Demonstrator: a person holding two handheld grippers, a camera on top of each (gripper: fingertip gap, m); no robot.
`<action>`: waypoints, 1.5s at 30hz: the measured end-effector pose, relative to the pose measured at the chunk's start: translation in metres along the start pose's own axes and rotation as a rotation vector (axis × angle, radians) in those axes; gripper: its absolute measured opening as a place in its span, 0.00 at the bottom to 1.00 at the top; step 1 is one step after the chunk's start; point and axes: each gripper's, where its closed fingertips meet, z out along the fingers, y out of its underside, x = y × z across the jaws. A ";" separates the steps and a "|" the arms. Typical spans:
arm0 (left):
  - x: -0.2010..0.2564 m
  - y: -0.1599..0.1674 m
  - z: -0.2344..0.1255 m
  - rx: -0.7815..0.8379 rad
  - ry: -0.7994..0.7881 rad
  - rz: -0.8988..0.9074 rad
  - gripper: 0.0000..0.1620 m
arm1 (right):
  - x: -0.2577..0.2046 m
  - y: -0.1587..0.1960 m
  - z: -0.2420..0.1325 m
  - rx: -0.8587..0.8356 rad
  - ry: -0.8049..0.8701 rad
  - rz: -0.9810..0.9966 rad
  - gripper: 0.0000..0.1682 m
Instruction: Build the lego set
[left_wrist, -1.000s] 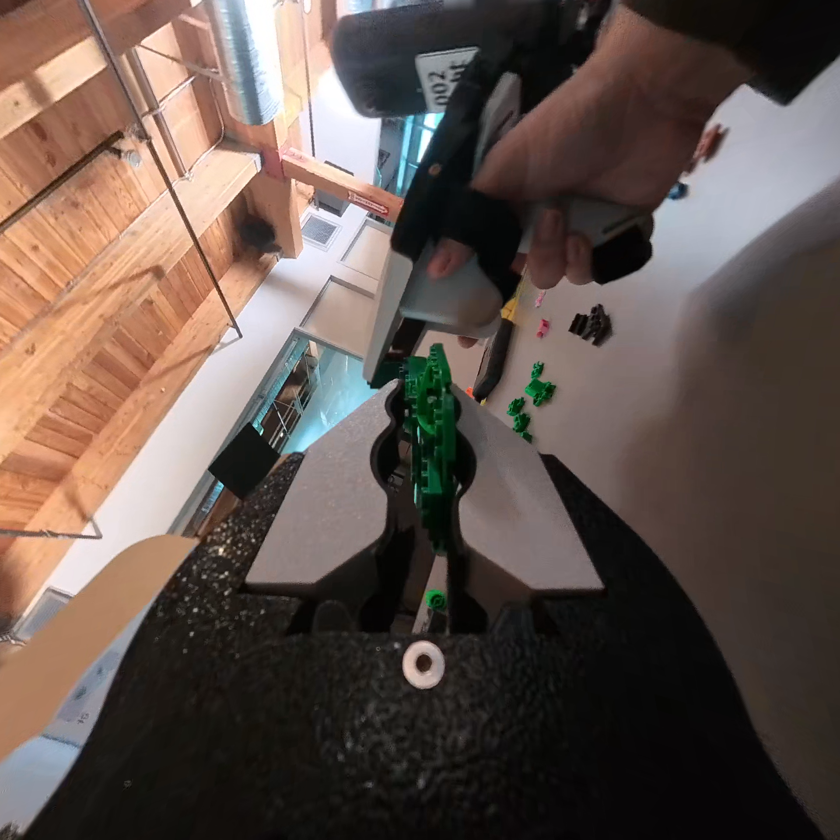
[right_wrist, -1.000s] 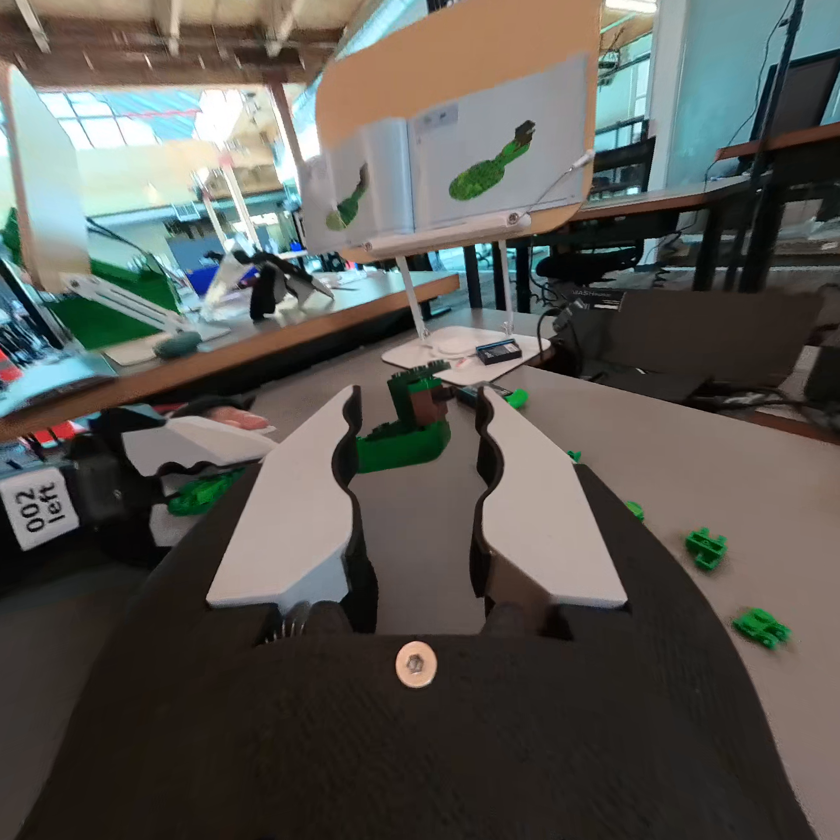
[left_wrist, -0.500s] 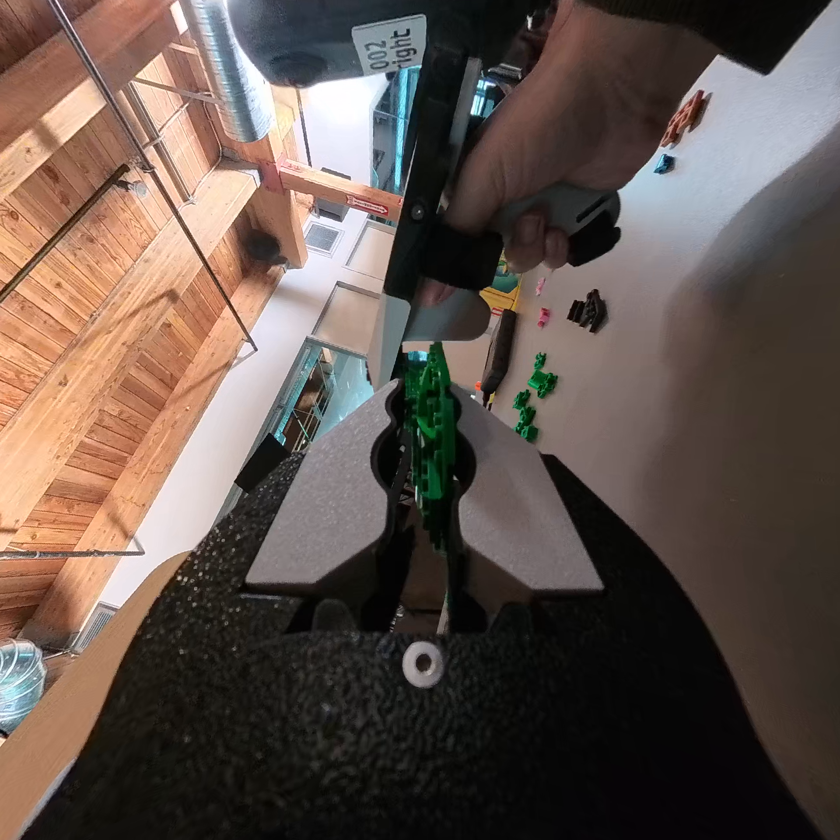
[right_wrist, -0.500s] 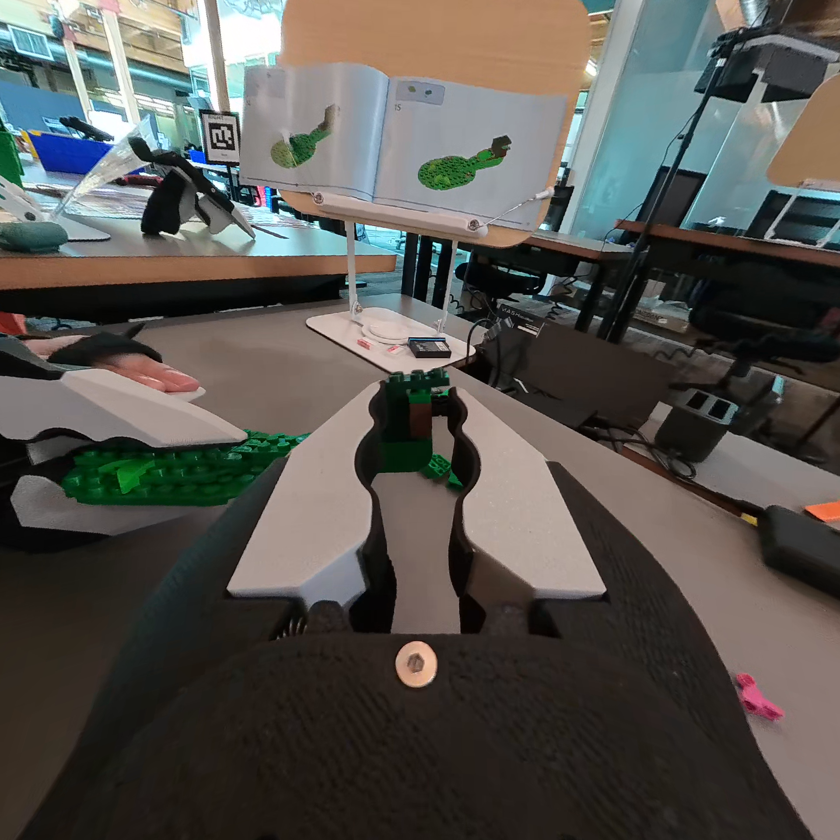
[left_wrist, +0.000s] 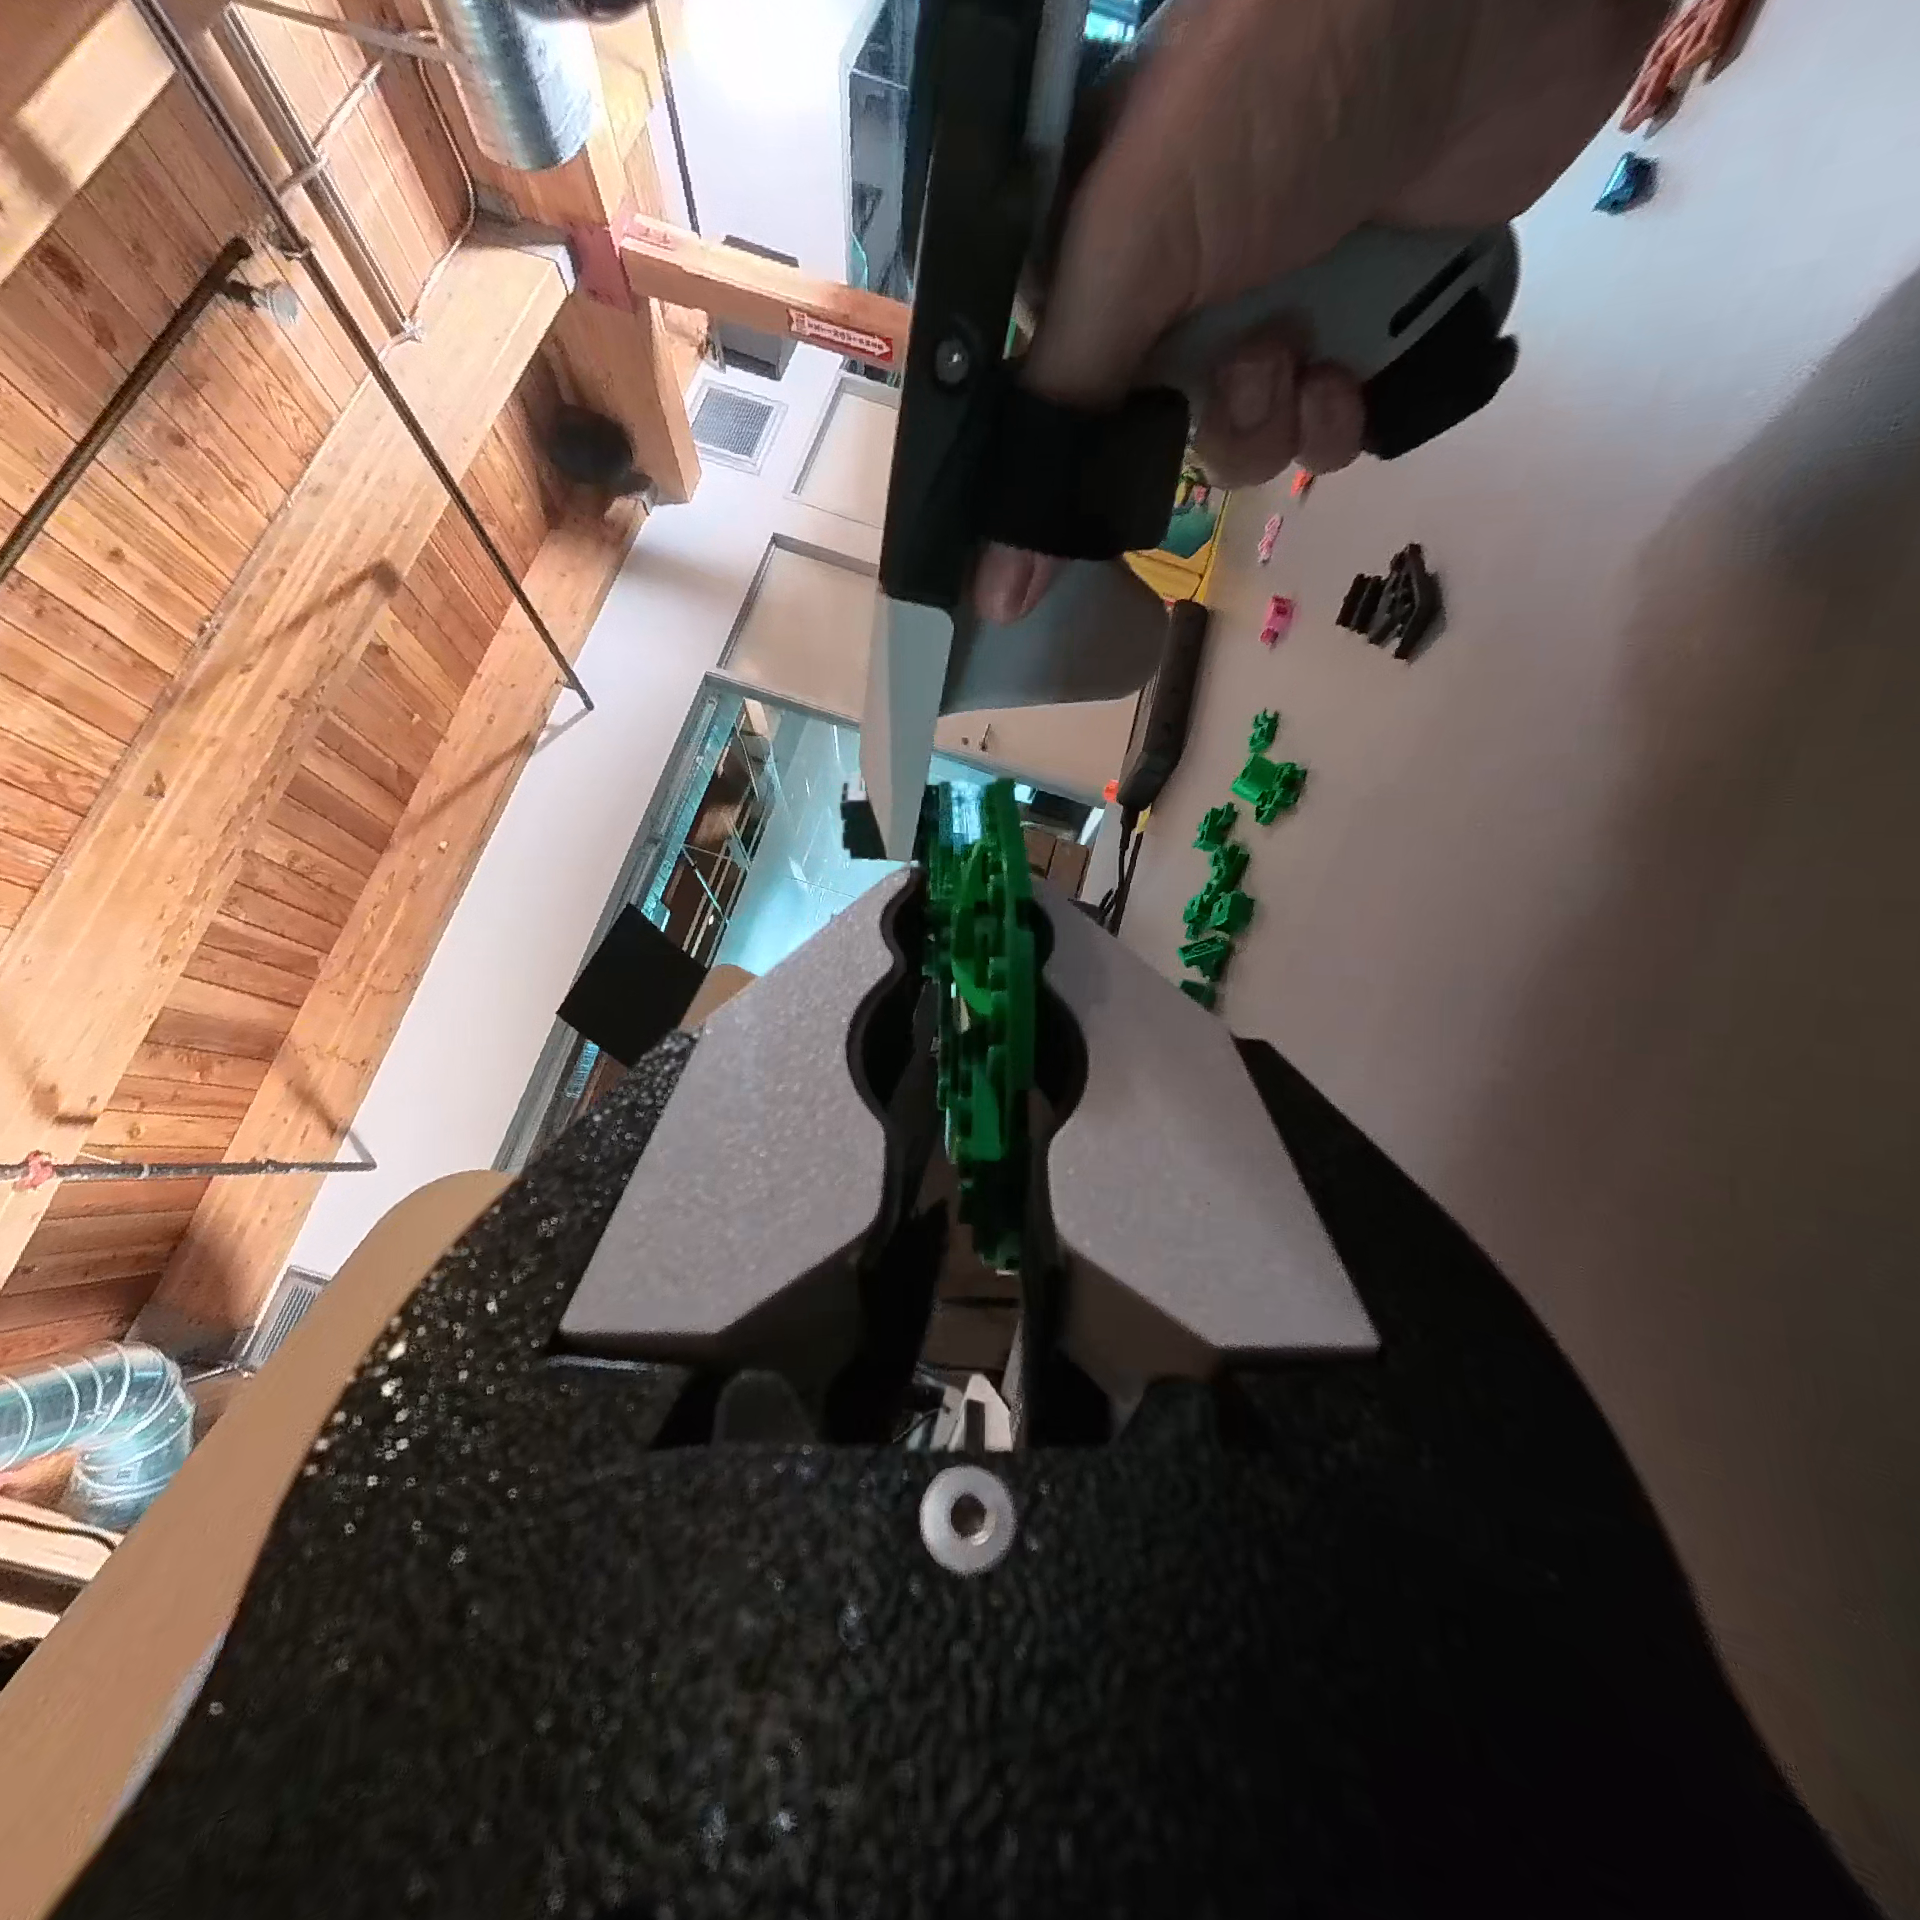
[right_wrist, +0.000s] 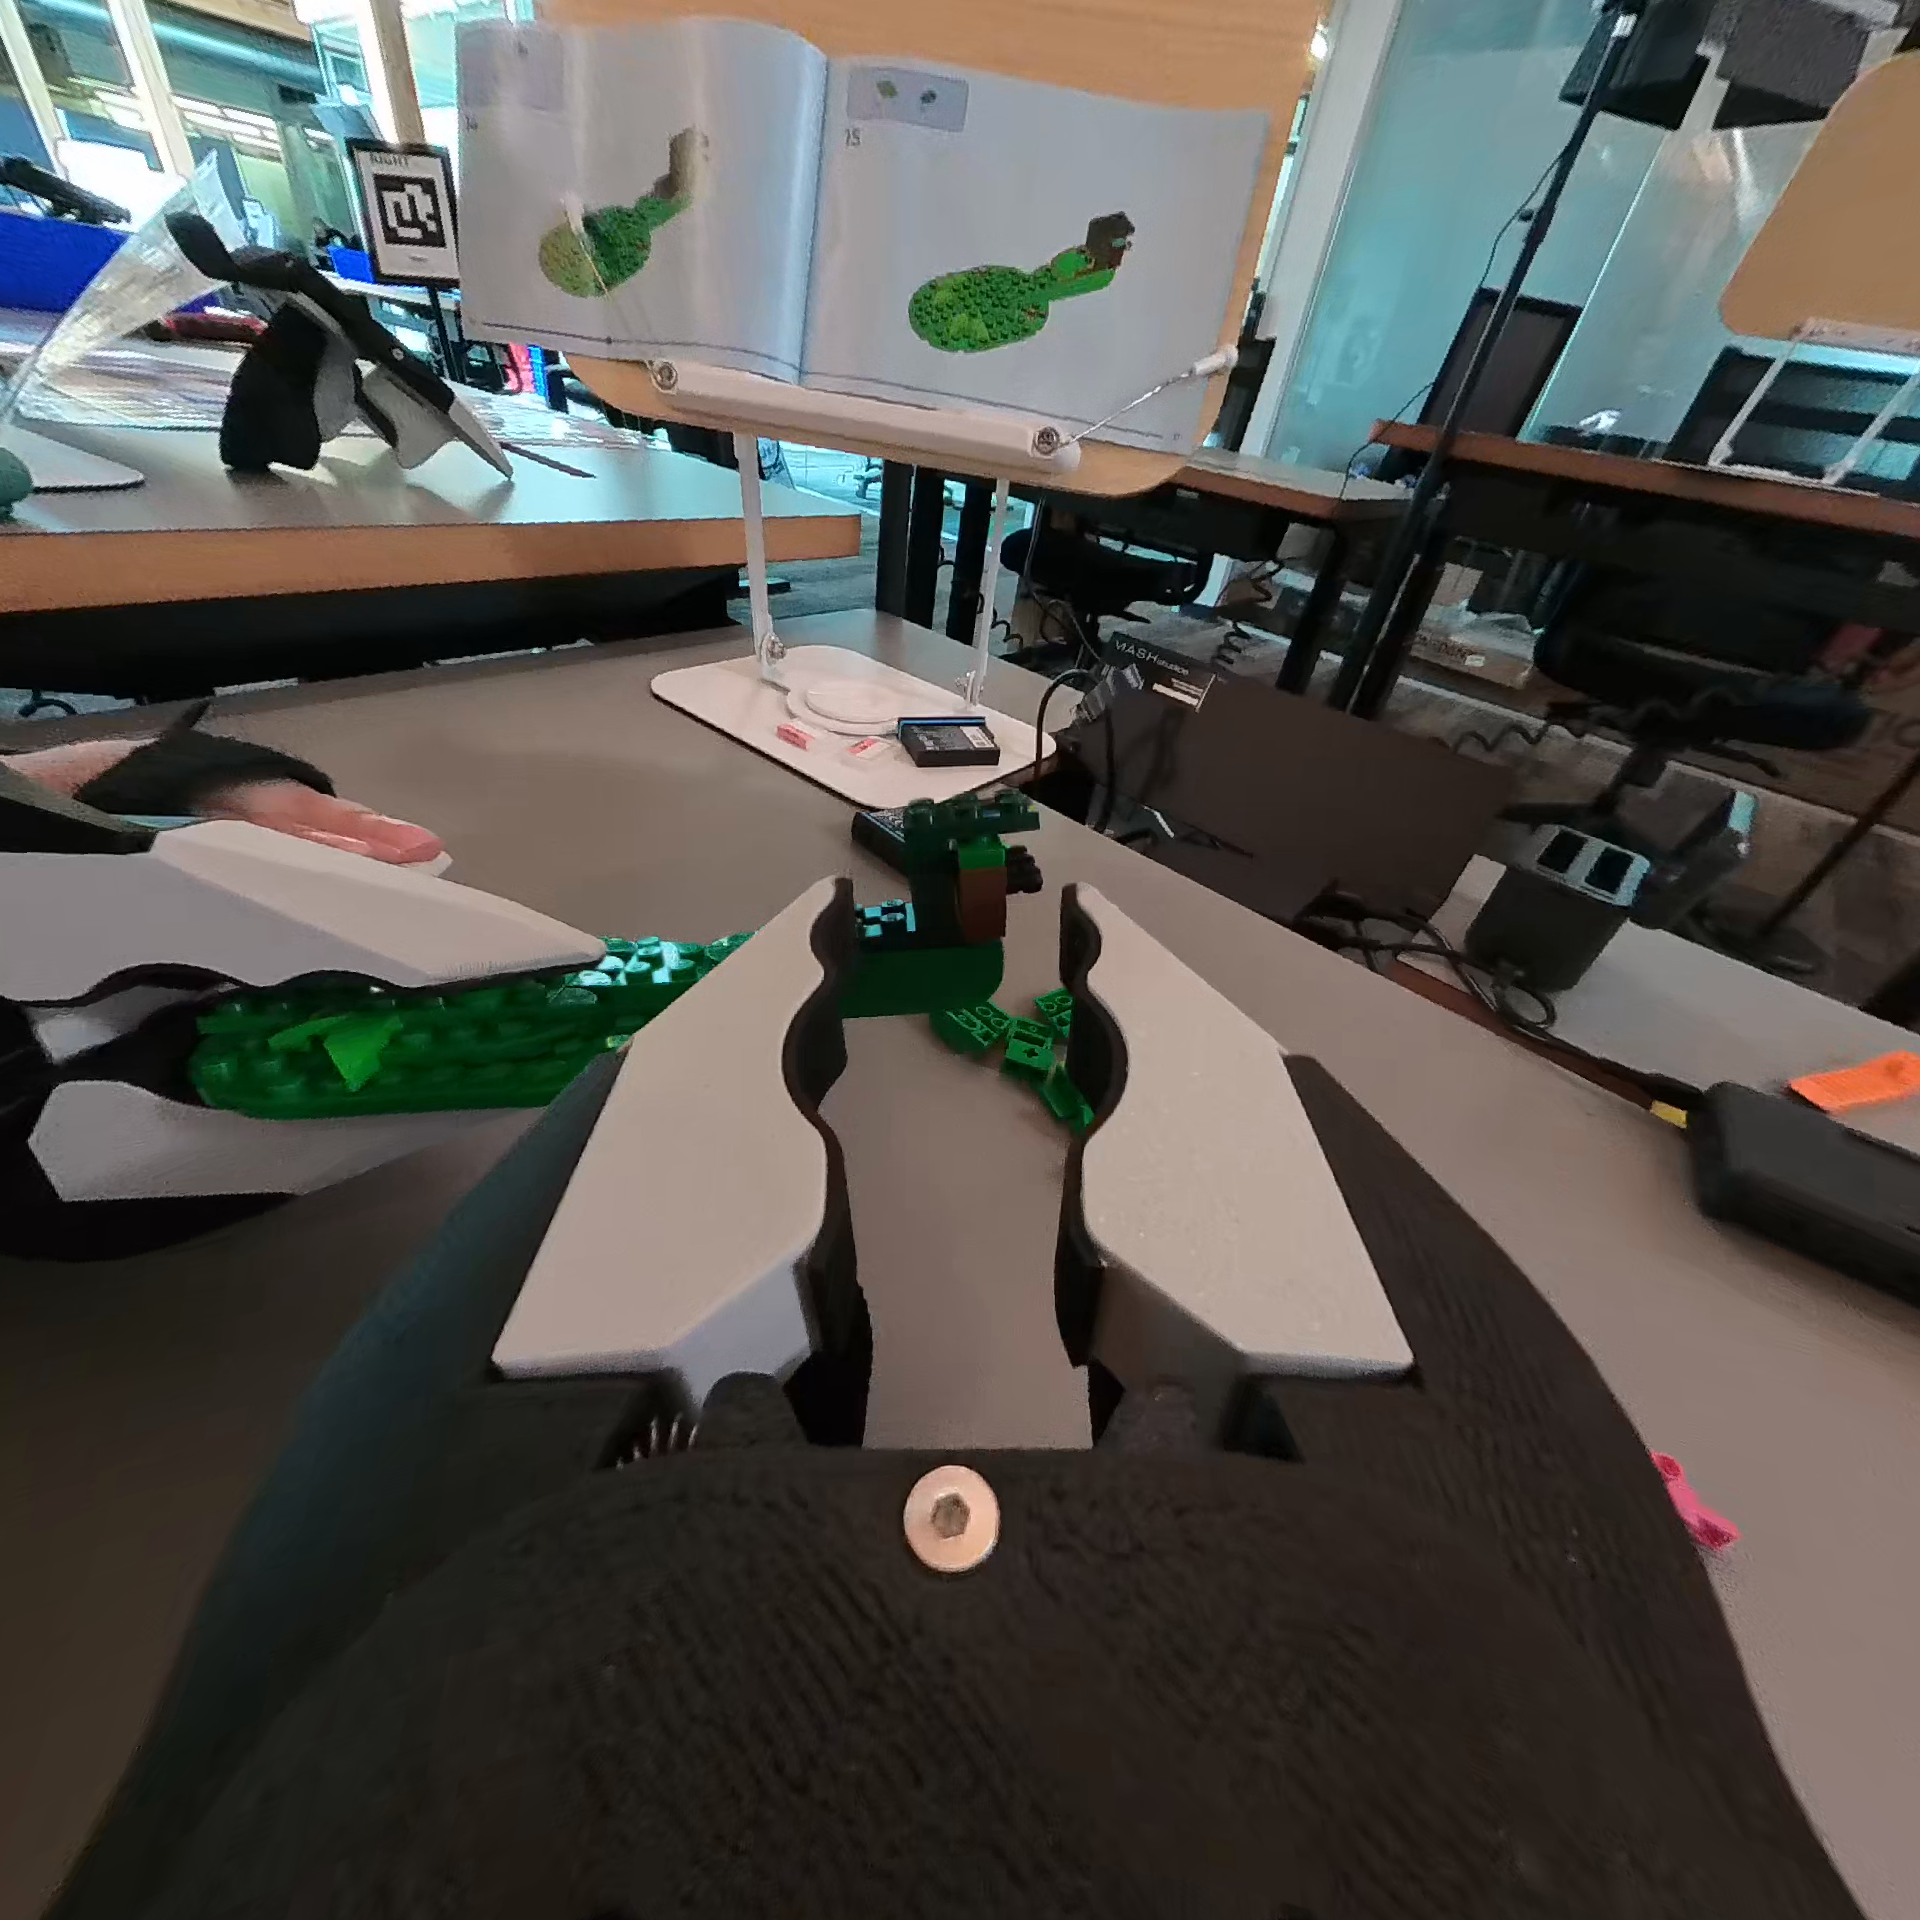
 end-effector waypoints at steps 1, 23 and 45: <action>0.000 0.000 0.000 0.000 0.000 -0.001 0.08 | 0.000 0.000 0.000 -0.002 -0.001 0.002 0.23; -0.062 -0.025 -0.034 0.649 0.268 -1.343 0.08 | -0.034 -0.061 -0.052 0.564 -0.676 0.540 0.47; -0.028 -0.029 -0.081 0.667 0.704 -1.247 0.08 | -0.110 0.004 -0.059 0.157 -0.610 -0.207 0.27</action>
